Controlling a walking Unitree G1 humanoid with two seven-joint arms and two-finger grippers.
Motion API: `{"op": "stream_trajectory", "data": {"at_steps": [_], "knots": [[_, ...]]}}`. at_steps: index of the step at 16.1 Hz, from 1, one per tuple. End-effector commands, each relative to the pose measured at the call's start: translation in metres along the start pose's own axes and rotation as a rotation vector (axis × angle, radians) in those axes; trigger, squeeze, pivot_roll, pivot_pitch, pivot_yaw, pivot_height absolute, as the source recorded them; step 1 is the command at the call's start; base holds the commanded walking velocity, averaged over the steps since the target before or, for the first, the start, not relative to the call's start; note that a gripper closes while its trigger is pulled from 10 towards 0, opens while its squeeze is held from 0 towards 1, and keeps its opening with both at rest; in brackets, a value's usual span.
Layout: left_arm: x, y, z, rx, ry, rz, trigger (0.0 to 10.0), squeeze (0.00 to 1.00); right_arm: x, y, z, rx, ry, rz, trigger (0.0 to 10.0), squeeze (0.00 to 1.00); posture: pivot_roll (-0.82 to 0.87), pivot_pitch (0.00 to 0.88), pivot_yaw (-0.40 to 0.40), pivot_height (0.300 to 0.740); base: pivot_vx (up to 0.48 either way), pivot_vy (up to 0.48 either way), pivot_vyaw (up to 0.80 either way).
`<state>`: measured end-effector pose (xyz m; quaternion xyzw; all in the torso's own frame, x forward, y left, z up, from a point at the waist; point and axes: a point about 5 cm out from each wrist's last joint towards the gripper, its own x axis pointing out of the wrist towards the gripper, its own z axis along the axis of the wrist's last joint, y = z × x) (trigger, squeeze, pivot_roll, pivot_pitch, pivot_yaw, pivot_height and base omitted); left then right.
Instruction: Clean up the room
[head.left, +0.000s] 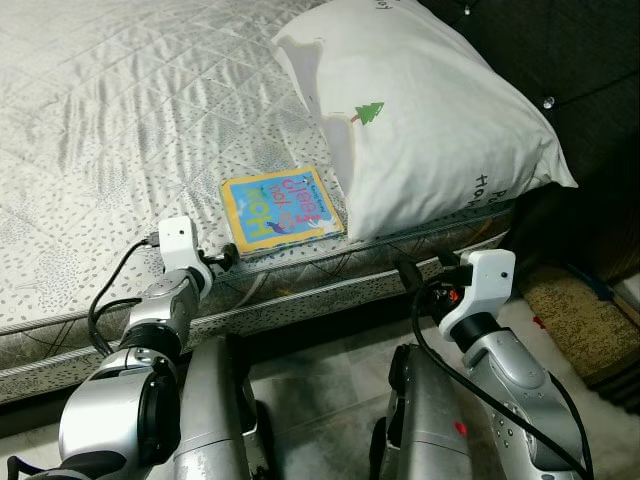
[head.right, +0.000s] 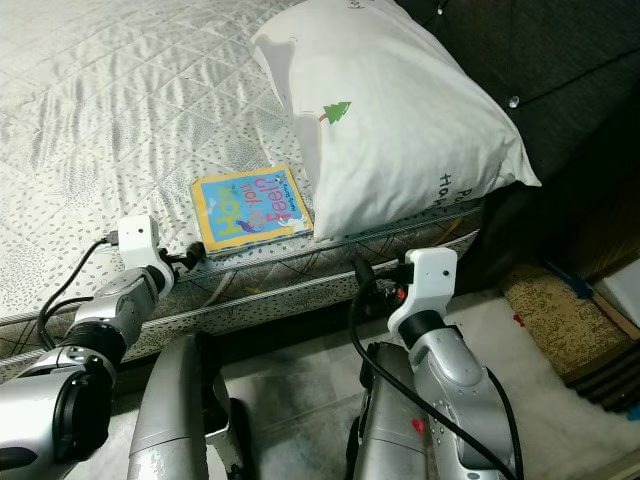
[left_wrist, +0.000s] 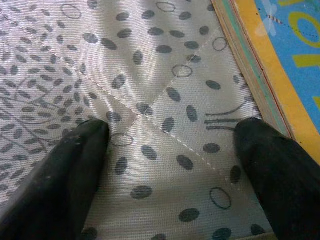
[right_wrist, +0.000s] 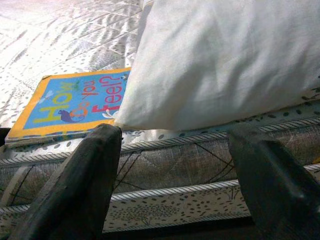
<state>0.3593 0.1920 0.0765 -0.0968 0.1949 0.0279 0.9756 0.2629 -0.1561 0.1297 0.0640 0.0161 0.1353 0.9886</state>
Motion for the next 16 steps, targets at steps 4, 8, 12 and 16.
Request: {"op": "stream_trajectory", "data": {"at_steps": [4, 8, 12, 16], "knots": [[-0.031, 0.043, -0.015, -0.040, -0.187, 0.301, 10.0, 0.00, 0.020, 0.006, -0.008, 0.016, -0.010, 0.022, 10.0, 0.00, -0.05, 0.068, -0.023, 0.528, 0.000, 0.000, 0.00], [-0.054, 0.044, -0.013, -0.019, -0.271, 0.346, 10.0, 0.00, 0.030, 0.005, -0.009, 0.016, -0.024, 0.007, 10.0, 0.00, -0.04, 0.040, -0.013, 0.528, 0.000, 0.000, 0.00], [-0.082, 0.031, -0.011, 0.041, -0.355, 0.293, 10.0, 0.00, 0.042, 0.013, -0.006, 0.029, -0.083, 0.036, 10.0, 0.00, 0.00, 0.004, 0.000, 0.528, 0.000, 0.000, 0.00], [-0.098, 0.001, -0.006, 0.047, -0.411, 0.206, 10.0, 0.00, 0.051, 0.019, 0.000, 0.048, -0.130, 0.046, 10.0, 0.00, 0.00, 0.000, -0.006, 0.548, 0.000, 0.000, 0.00]]}}
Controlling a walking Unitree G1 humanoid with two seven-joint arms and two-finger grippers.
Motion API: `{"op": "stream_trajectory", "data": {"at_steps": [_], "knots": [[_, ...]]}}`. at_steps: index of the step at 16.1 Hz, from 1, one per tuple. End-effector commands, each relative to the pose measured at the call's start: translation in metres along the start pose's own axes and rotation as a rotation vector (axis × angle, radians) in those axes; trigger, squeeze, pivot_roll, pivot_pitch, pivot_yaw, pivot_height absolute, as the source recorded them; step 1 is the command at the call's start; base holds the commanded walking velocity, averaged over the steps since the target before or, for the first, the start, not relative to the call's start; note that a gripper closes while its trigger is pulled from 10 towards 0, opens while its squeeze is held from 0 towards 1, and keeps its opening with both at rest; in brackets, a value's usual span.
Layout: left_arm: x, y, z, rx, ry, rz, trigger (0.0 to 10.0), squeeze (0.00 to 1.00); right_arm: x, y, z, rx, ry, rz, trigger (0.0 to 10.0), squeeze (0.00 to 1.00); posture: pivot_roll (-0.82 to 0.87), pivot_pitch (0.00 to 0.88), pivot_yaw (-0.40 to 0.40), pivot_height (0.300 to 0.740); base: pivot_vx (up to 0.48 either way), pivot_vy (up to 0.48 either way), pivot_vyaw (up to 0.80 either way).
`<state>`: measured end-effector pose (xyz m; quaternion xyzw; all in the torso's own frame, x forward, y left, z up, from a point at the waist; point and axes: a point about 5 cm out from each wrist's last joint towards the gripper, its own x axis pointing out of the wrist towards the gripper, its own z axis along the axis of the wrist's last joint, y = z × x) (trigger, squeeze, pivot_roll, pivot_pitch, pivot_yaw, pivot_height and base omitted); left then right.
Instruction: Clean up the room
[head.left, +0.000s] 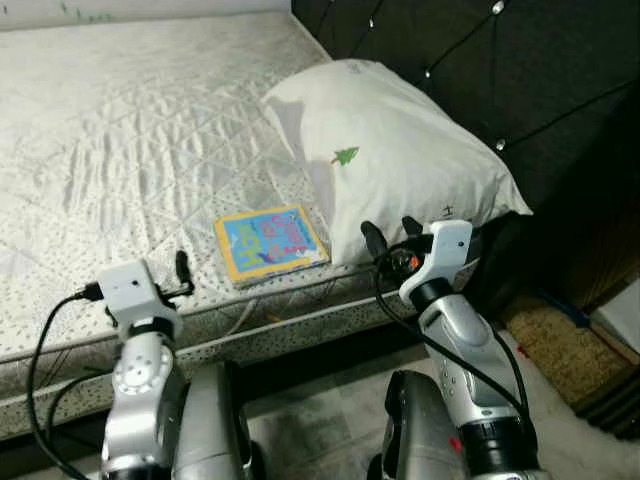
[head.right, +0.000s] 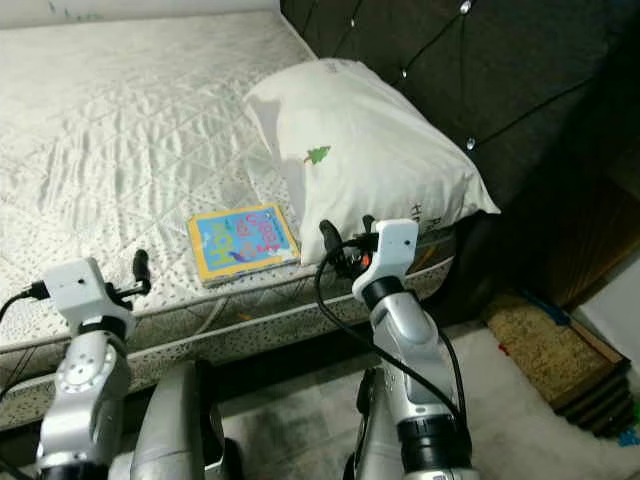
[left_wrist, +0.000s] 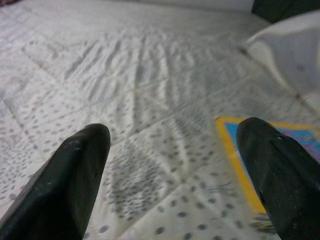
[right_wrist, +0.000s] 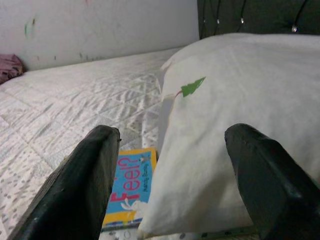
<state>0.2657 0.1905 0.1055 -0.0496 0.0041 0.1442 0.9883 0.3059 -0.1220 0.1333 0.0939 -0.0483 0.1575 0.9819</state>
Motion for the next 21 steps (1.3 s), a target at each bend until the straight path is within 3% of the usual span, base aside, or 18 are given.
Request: {"op": "stream_trajectory", "data": {"at_steps": [1, 5, 10, 15, 21], "knots": [[-0.005, -0.006, 0.007, 0.013, -0.028, -0.029, 10.0, 0.00, 0.000, -0.002, -0.002, 0.010, -0.001, -0.016, 10.0, 0.00, 0.00, 0.000, -0.007, 0.563, 0.000, 0.000, 0.00], [-0.020, -0.005, -0.003, 0.043, 0.003, -0.049, 10.0, 0.00, -0.008, -0.002, -0.015, 0.034, 0.017, -0.054, 10.0, 0.00, -0.01, 0.000, 0.008, 0.618, 0.000, 0.000, 0.00], [-0.013, -0.015, -0.008, 0.063, 0.023, -0.084, 10.0, 0.00, -0.002, 0.000, -0.013, 0.030, -0.003, -0.046, 10.0, 0.00, -0.02, 0.000, 0.020, 0.673, 0.000, 0.000, 0.00], [-0.012, -0.024, -0.013, 0.098, 0.017, -0.155, 10.0, 0.00, -0.005, -0.009, -0.014, 0.008, -0.007, -0.064, 10.0, 0.00, -0.02, 0.000, 0.020, 0.738, 0.000, 0.000, 0.00], [-0.024, -0.025, -0.020, 0.150, 0.025, -0.209, 10.0, 0.00, -0.022, -0.013, -0.024, 0.024, 0.031, -0.096, 10.0, 0.00, -0.03, 0.000, 0.015, 0.740, 0.000, 0.000, 0.00]]}}
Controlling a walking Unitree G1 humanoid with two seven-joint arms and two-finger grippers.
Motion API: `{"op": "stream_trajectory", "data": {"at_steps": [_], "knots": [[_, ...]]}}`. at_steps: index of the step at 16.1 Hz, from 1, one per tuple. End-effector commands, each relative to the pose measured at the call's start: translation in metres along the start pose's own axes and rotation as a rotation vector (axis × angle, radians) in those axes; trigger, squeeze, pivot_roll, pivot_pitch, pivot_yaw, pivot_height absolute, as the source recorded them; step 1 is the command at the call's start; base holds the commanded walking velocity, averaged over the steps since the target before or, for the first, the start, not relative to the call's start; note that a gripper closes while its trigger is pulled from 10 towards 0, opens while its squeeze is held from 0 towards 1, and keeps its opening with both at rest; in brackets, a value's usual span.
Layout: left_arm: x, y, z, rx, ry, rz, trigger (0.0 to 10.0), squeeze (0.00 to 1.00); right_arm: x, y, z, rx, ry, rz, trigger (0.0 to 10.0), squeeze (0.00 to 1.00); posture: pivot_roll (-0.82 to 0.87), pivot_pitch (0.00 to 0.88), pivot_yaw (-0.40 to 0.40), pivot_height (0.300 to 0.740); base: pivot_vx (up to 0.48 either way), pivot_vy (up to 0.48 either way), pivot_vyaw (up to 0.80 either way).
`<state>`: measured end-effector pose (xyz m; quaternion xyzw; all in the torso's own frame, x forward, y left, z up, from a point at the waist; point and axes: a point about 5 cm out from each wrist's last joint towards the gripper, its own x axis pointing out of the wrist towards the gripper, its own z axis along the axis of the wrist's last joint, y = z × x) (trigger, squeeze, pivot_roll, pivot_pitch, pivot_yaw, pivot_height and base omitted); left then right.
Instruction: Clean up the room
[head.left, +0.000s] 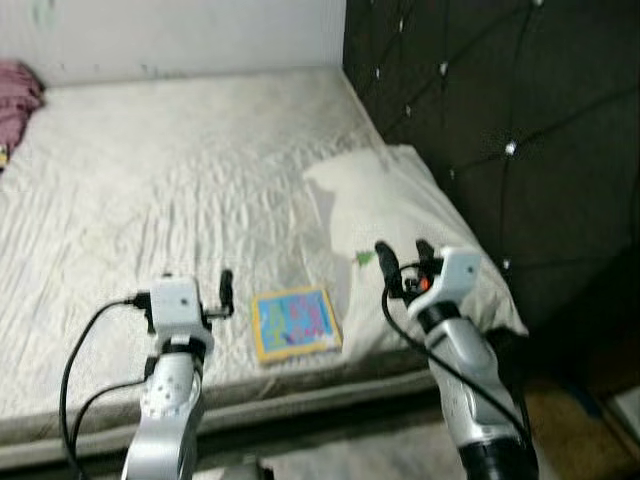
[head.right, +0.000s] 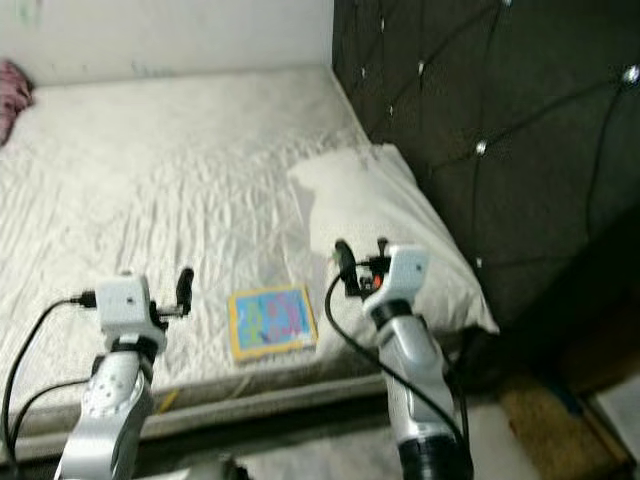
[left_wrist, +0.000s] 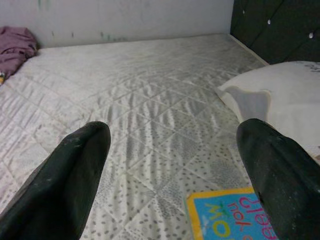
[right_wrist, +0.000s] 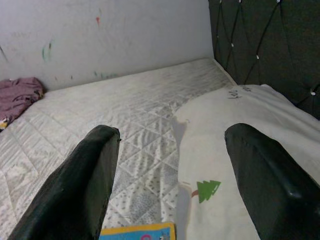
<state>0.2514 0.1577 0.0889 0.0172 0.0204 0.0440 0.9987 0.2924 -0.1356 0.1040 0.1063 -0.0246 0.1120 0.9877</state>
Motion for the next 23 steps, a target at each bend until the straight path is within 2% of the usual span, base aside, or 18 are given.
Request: {"op": "stream_trajectory", "data": {"at_steps": [1, 4, 6, 12, 20, 23], "knots": [[-0.002, -0.002, 0.002, 0.015, -0.009, -0.021, 10.0, 0.00, -0.003, 0.001, 0.002, -0.003, -0.002, 0.002, 10.0, 0.00, -0.03, 0.000, 0.011, 0.740, 0.000, 0.000, 0.00], [-0.003, -0.002, 0.006, -0.005, -0.015, -0.025, 10.0, 0.00, -0.004, 0.001, 0.005, -0.013, 0.001, 0.008, 10.0, 0.00, -0.04, 0.000, 0.003, 0.740, 0.000, 0.000, 0.00], [-0.005, -0.001, 0.007, -0.033, -0.006, -0.025, 10.0, 0.00, -0.007, -0.004, 0.003, -0.024, 0.018, -0.025, 10.0, 0.00, -0.03, 0.000, -0.001, 0.740, 0.000, 0.142, 0.00], [-0.008, -0.005, 0.009, -0.091, 0.010, -0.065, 10.0, 0.00, -0.012, -0.007, 0.002, -0.031, 0.044, -0.048, 10.0, 0.00, -0.04, 0.019, -0.003, 0.740, 0.000, 0.480, 0.00], [-0.007, -0.001, 0.018, -0.064, -0.040, -0.057, 10.0, 0.00, -0.011, -0.009, 0.004, -0.043, 0.052, -0.060, 10.0, 0.00, -0.04, 0.024, -0.001, 0.740, 0.000, 0.480, 0.00], [-0.008, 0.001, 0.021, -0.076, -0.052, -0.035, 10.0, 0.00, -0.012, -0.012, 0.006, -0.058, 0.043, -0.085, 10.0, 0.00, -0.04, 0.024, -0.001, 0.740, 0.000, 0.480, 0.00]]}}
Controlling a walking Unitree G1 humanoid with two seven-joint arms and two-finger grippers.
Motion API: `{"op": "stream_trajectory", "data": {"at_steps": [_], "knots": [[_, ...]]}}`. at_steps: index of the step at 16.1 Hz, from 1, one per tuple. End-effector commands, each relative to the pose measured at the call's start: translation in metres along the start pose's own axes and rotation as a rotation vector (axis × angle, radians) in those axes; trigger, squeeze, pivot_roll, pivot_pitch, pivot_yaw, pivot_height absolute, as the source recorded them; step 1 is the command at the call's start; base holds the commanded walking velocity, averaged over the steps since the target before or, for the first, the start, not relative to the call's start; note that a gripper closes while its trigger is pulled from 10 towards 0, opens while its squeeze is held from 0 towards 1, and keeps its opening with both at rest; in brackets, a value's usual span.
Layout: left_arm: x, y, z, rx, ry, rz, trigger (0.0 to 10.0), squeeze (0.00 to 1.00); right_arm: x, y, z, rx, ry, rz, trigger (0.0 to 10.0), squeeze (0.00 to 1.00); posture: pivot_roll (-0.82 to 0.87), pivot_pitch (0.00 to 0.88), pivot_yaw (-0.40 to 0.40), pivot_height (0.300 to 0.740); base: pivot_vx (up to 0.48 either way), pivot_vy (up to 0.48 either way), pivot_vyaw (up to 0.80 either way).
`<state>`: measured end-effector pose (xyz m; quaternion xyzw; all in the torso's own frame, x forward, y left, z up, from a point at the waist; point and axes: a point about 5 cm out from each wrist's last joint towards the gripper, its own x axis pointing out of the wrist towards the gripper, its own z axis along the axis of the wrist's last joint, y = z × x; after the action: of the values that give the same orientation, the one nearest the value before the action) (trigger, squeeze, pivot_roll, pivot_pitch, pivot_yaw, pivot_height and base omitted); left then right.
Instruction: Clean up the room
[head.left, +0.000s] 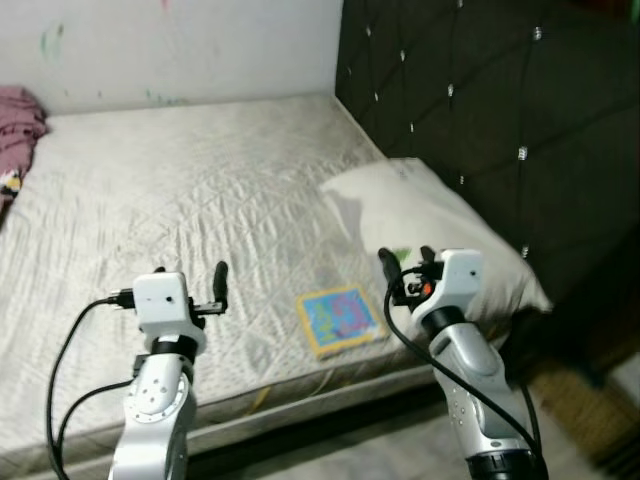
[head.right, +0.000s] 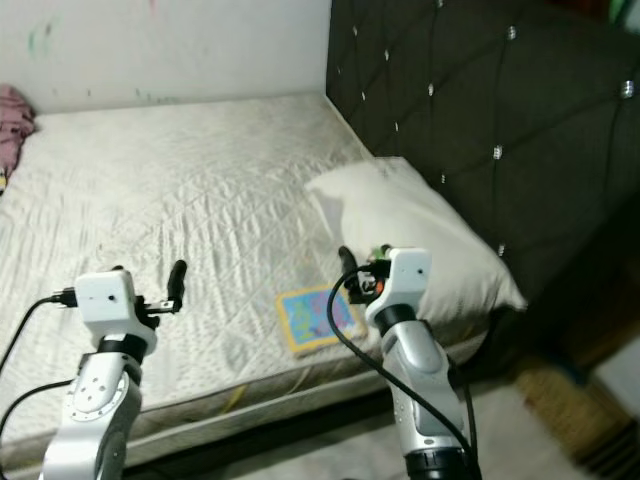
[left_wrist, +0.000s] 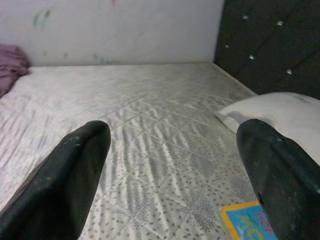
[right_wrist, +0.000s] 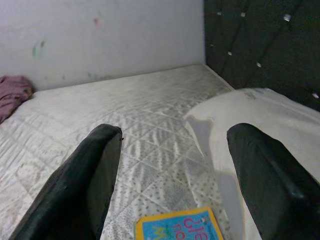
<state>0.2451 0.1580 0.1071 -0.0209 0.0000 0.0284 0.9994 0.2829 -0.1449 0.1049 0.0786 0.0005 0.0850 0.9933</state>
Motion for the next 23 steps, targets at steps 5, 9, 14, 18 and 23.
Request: {"op": "stream_trajectory", "data": {"at_steps": [5, 9, 14, 18, 23], "knots": [[-0.0020, 0.0035, 0.0000, 0.004, 0.004, 0.016, 10.0, 0.00, -0.0021, -0.0062, 0.0016, -0.036, -0.006, -0.022, 10.0, 0.00, -0.04, 0.025, 0.001, 0.740, 0.000, 0.480, 0.00], [-0.0025, 0.0028, -0.0006, -0.008, 0.009, 0.013, 10.0, 0.00, -0.0017, -0.0066, 0.0019, -0.037, -0.004, -0.026, 10.0, 0.00, -0.04, 0.024, -0.004, 0.740, 0.000, 0.480, 0.00], [-0.0010, 0.0016, -0.0012, -0.020, 0.014, 0.008, 10.0, 0.00, -0.0008, -0.0070, 0.0023, -0.043, -0.004, -0.024, 10.0, 0.00, -0.04, 0.019, -0.005, 0.740, 0.000, 0.480, 0.00], [0.0002, 0.0012, -0.0009, -0.017, 0.015, 0.016, 10.0, 0.00, 0.0001, -0.0076, 0.0029, -0.047, -0.003, -0.021, 10.0, 0.00, -0.05, 0.026, -0.006, 0.740, 0.000, 0.480, 0.00], [-0.0007, 0.0011, -0.0022, -0.025, 0.027, 0.009, 10.0, 0.00, -0.0014, -0.0070, 0.0018, -0.049, 0.003, -0.021, 10.0, 0.00, -0.05, 0.033, -0.005, 0.740, 0.000, 0.480, 0.00]]}}
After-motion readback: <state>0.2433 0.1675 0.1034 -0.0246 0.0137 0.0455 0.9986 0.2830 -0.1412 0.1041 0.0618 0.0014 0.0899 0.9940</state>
